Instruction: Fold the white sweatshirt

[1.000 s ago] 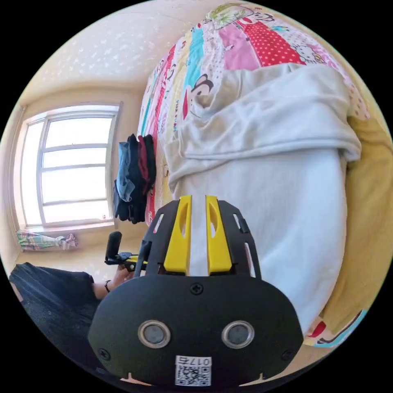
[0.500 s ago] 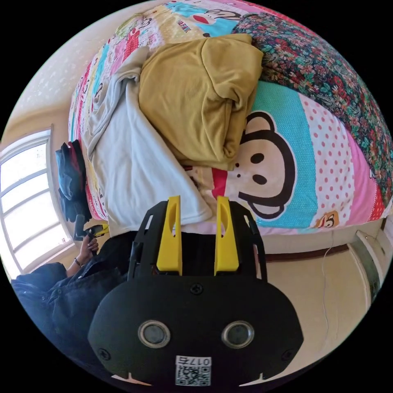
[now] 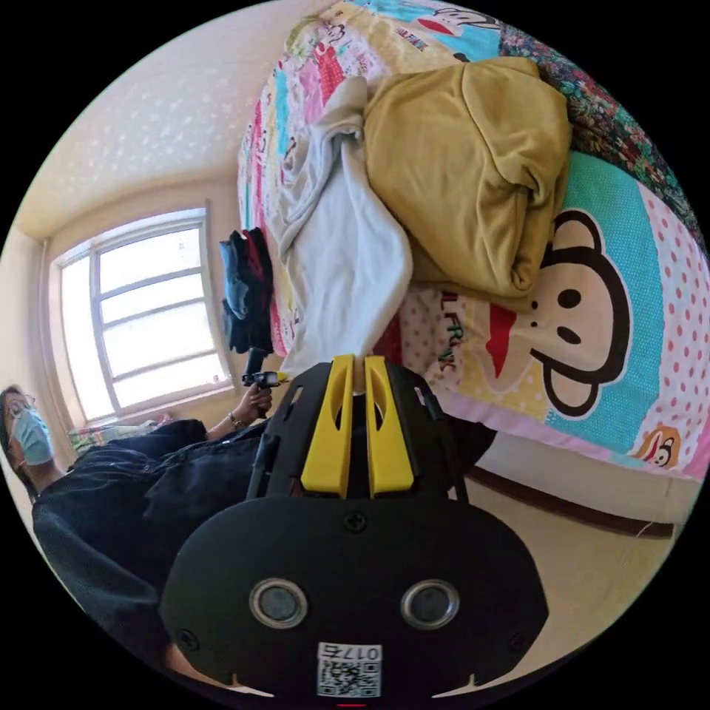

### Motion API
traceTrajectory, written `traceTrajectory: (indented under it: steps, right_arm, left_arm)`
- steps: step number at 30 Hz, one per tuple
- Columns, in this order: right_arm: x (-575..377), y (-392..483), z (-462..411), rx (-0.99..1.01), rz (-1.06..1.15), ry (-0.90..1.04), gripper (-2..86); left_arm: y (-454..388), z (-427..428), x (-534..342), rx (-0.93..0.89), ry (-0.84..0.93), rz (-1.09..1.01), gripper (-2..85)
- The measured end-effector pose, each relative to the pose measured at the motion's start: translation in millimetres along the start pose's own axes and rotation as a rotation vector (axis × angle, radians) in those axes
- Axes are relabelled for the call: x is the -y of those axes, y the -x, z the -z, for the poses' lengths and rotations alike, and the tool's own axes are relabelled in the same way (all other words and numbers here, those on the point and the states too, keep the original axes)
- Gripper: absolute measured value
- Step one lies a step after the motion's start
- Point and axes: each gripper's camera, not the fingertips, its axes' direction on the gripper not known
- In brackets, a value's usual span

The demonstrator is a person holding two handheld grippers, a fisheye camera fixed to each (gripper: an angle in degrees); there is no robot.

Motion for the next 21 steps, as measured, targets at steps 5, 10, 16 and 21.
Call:
traceTrajectory:
  steps: [5, 10, 16, 21]
  right_arm:
    - [-28, 70, 44, 0.08, 0.164, -0.117, 2.8]
    - [-94, 55, 73, 0.423, 0.184, -0.226, 2.7]
    - [-75, 0, 76, 0.339, -0.005, -0.273, 2.6]
    - [48, 7, 54, 0.208, 0.024, -0.205, 2.7]
  left_arm:
    - [-108, 79, -32, -0.404, -0.132, -0.262, 4.2]
    - [-122, 91, -83, -0.573, -0.054, -0.338, 4.2]
    - [-57, 86, -70, -0.541, -0.212, -0.073, 4.2]
    - [-66, 100, 53, -0.574, -0.2, -0.062, 4.2]
